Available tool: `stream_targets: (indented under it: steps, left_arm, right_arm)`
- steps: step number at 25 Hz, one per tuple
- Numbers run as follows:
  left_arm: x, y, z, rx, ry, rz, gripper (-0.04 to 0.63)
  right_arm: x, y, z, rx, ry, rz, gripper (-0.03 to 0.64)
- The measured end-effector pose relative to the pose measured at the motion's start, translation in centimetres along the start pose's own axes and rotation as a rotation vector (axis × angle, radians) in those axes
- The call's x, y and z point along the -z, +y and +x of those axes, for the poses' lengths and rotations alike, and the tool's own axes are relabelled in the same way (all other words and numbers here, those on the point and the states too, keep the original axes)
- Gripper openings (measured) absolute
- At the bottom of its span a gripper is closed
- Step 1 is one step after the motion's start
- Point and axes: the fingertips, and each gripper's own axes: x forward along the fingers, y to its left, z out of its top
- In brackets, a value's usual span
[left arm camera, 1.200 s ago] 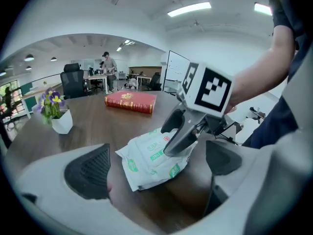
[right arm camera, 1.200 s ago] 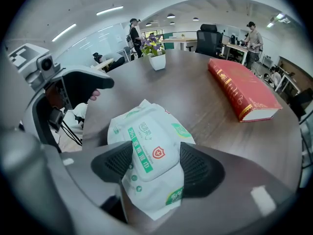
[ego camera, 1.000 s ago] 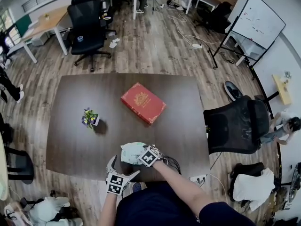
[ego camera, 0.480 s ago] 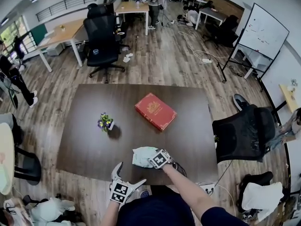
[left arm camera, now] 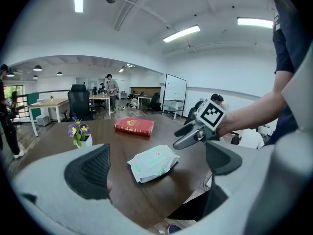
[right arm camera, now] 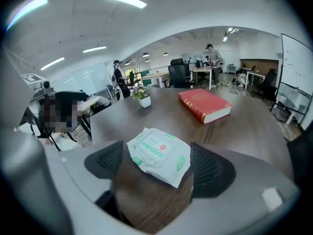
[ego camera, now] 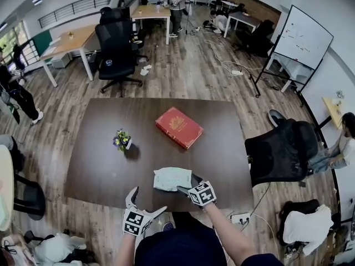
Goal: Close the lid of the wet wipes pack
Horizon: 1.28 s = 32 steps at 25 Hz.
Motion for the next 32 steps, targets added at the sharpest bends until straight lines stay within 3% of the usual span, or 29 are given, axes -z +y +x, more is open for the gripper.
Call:
stream_targets:
  steps: [12,20,32]
  left_arm:
    - [1.1,-0.2,-2.5,0.017,-0.050,-0.071,0.600]
    - [0.1,-0.6,-4.2,0.022,-0.085,-0.067,0.600]
    - [-0.6,-2.4,-3.5,0.076,-0.086,-0.058,0.600]
  right_arm:
    - [-2.1,2.8,-13.4,0.049,-0.300,0.088,0.453]
    - [-0.8,2.9,-17.1,0.118,-0.325,0.079,0.451]
    - [-0.8,3.4,-19.2,0.106,-0.353,0.061,0.446]
